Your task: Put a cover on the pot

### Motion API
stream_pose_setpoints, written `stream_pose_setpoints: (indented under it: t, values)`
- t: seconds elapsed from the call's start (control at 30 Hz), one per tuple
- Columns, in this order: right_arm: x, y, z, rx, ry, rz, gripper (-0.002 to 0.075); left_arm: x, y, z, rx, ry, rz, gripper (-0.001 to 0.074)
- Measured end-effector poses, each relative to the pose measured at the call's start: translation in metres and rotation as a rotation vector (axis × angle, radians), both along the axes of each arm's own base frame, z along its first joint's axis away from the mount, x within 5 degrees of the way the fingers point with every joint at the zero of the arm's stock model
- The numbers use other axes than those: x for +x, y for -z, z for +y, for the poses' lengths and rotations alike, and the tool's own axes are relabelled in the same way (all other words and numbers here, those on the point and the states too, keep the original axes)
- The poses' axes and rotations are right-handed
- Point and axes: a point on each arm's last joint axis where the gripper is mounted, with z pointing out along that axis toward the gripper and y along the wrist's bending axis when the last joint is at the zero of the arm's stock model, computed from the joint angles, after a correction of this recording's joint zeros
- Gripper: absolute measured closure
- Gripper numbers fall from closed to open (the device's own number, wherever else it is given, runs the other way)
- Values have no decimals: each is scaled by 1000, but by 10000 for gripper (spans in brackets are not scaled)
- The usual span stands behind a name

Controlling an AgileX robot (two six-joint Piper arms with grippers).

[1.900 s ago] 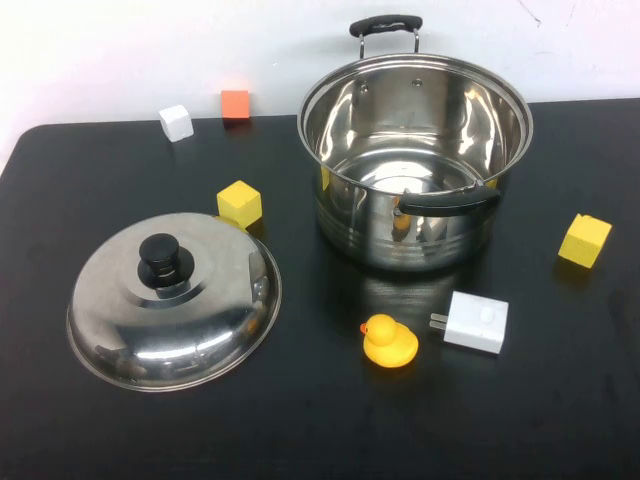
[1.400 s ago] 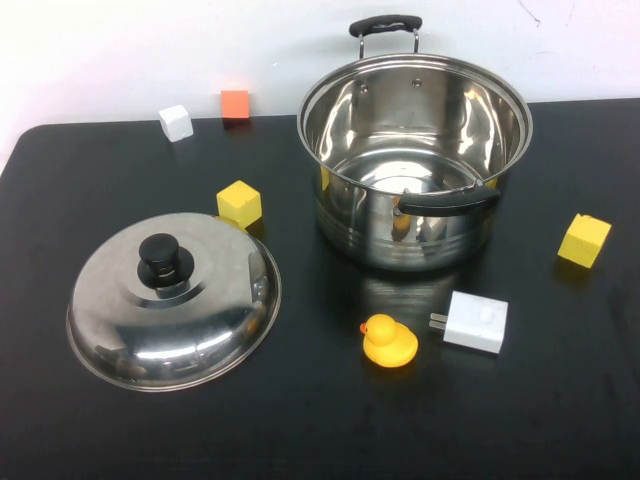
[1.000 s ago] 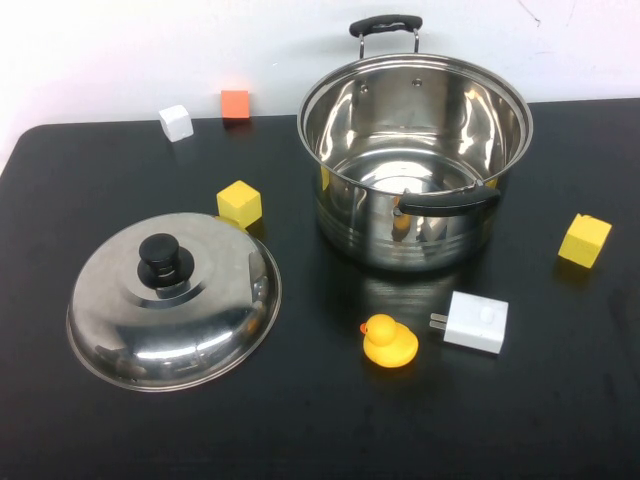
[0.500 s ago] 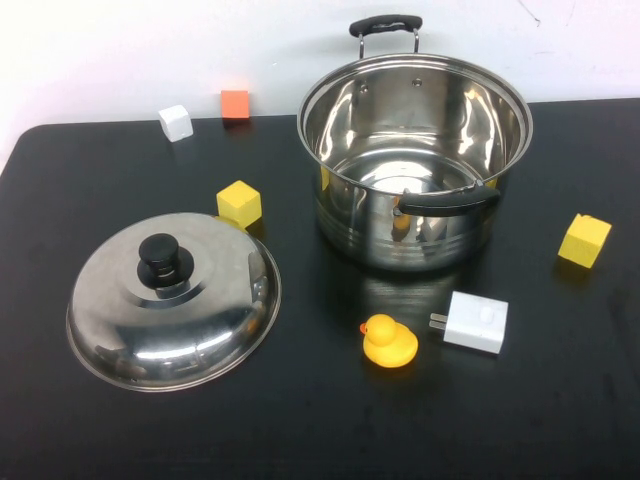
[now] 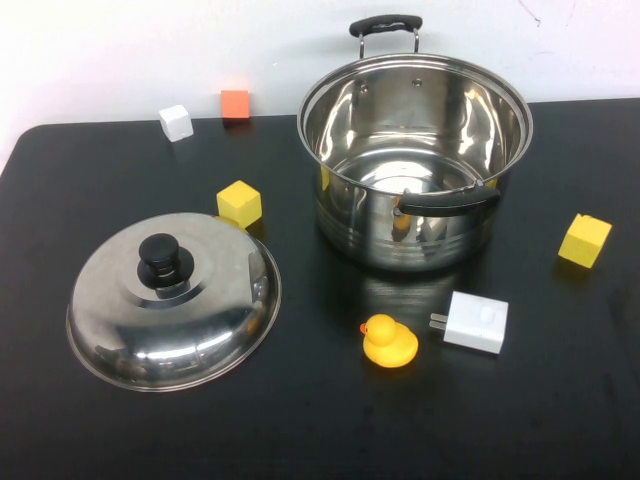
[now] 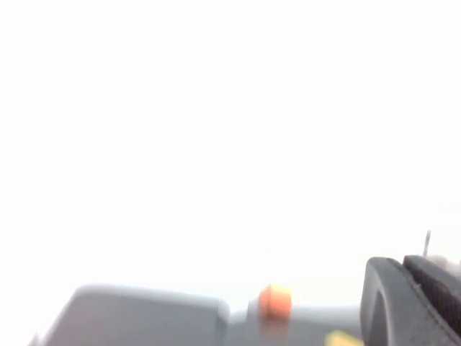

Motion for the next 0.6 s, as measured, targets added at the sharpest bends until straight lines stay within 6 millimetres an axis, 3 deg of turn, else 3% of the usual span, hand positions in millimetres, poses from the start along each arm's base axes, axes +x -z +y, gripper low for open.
stream_pose_setpoints:
  t: [0.17,0.37,0.5,0.6]
  values:
    - [0,0,0,0,0,0,728,-8,-19,2,-22,-15,-227,736]
    - [0,0,0,0,0,0,728,-13,-26,3,-57,-8,-320,736]
    - [0,0,0,0,0,0,728,-11,-25,1,-47,14,-254,736]
    - [0,0,0,0,0,0,728,-13,-45,0,-30,20,-123,736]
